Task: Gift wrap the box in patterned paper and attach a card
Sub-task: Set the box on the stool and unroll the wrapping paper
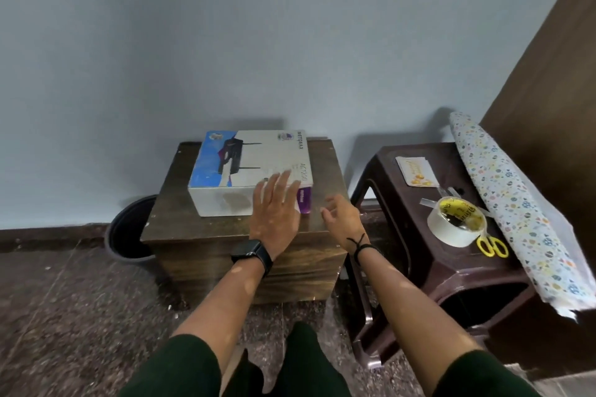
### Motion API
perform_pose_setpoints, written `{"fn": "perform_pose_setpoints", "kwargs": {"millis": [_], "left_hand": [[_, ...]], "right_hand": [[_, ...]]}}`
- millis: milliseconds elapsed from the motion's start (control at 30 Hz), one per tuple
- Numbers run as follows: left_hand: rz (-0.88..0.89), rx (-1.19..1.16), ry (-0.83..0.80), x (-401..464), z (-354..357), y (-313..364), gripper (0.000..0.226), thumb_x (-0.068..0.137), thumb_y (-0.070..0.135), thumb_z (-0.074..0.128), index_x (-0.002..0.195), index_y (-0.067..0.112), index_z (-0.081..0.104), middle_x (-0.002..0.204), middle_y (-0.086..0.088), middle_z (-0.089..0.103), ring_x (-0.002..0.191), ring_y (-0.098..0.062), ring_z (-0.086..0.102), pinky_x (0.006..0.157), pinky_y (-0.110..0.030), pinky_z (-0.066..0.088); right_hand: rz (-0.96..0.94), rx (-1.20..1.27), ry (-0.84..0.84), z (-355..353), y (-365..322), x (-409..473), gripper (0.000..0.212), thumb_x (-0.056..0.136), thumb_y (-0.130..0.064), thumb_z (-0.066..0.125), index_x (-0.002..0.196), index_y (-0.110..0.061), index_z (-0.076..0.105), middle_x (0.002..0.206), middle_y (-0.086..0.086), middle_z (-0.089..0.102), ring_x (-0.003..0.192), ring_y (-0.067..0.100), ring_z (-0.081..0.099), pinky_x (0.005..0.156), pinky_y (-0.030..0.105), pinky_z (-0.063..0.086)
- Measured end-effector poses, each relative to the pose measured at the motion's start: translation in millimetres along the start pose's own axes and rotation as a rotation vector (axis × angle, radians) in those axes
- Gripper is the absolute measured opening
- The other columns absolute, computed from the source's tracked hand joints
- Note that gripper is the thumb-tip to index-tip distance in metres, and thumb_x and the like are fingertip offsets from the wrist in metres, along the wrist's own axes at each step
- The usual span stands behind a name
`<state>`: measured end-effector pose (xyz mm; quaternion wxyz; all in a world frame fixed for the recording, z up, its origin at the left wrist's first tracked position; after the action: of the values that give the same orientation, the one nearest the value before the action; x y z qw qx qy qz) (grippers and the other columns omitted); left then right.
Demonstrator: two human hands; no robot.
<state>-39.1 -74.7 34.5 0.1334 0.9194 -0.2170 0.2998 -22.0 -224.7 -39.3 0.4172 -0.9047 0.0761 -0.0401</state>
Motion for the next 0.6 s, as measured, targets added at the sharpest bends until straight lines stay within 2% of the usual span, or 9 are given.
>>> {"fn": "perform_pose_setpoints", "kwargs": {"millis": [100,167,233,300,367,467,600], "left_hand": [[-0.238,0.042,0.031,-2.0,-28.8,-63.3,0.069,0.073,0.017,0.064,0.134,0.018,0.033,0.146,-0.009,0.029,0.135,-0.028,0.026,0.112,-0.051,0.016],[-0.442,0.05,-0.046,-8.7,-34.6,-101.1,0.072,0.081,0.025,0.061,0.143,0.018,0.025,0.154,-0.012,0.019,0.142,-0.031,0.014,0.114,-0.054,0.008],[-0.599,0.085,-0.157,-18.4,-29.5,-127.5,0.073,0.089,0.035,0.053,0.15,0.019,0.016,0.158,-0.014,0.002,0.145,-0.034,-0.001,0.114,-0.054,-0.001],[-0.73,0.102,-0.215,-30.0,-25.9,-148.2,0.071,0.093,0.042,0.046,0.151,0.021,0.012,0.158,-0.015,-0.008,0.145,-0.035,-0.008,0.114,-0.053,-0.003],[-0.84,-0.005,-0.26,-40.8,-17.6,-161.5,0.065,0.096,0.044,0.042,0.151,0.021,0.015,0.157,-0.018,-0.009,0.145,-0.038,-0.001,0.116,-0.052,0.007],[-0.876,-0.253,-0.322,-47.1,0.4,-160.5,0.063,0.099,0.035,0.042,0.151,0.019,0.011,0.156,-0.02,-0.008,0.139,-0.038,0.025,0.111,-0.043,0.031],[-0.795,-0.17,-0.356,-35.7,7.1,-162.4,0.064,0.099,0.029,0.042,0.151,0.019,0.006,0.155,-0.021,-0.002,0.131,-0.036,0.04,0.103,-0.041,0.043]], "right_hand": [[0.005,0.141,0.084,-3.0,-34.3,6.1,0.038,0.094,-0.036,0.052,0.127,-0.019,0.045,0.12,0.002,0.058,0.105,0.018,0.058,0.088,0.037,0.05],[-0.038,0.18,0.079,-0.5,-60.2,12.5,0.041,0.095,-0.039,0.05,0.131,-0.021,0.042,0.127,0.001,0.053,0.108,0.018,0.056,0.086,0.032,0.048],[-0.085,0.153,0.03,10.2,-76.7,21.0,0.047,0.094,-0.038,0.052,0.137,-0.022,0.038,0.135,0.004,0.044,0.114,0.021,0.053,0.094,0.035,0.049],[-0.081,0.09,-0.017,22.7,-81.0,28.2,0.048,0.094,-0.034,0.052,0.138,-0.02,0.038,0.139,0.009,0.037,0.118,0.024,0.049,0.099,0.034,0.045],[-0.05,0.044,-0.05,31.2,-77.0,33.6,0.044,0.096,-0.032,0.051,0.136,-0.017,0.042,0.137,0.012,0.039,0.112,0.024,0.053,0.094,0.03,0.046],[-0.051,0.01,-0.06,34.5,-70.0,40.2,0.04,0.096,-0.031,0.051,0.134,-0.019,0.044,0.132,0.012,0.043,0.102,0.022,0.056,0.089,0.031,0.049],[-0.053,-0.026,-0.048,30.4,-66.9,58.2,0.04,0.095,-0.034,0.052,0.134,-0.022,0.046,0.129,0.011,0.049,0.106,0.024,0.057,0.091,0.034,0.049]]}}
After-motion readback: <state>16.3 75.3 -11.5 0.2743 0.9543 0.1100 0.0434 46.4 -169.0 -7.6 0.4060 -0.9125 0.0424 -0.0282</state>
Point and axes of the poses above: each hand's wrist, its own x-axis towards the middle knuckle, its own z-axis out of the palm, y = z × x, the point moved 10 cm from there along x, towards the middle knuckle
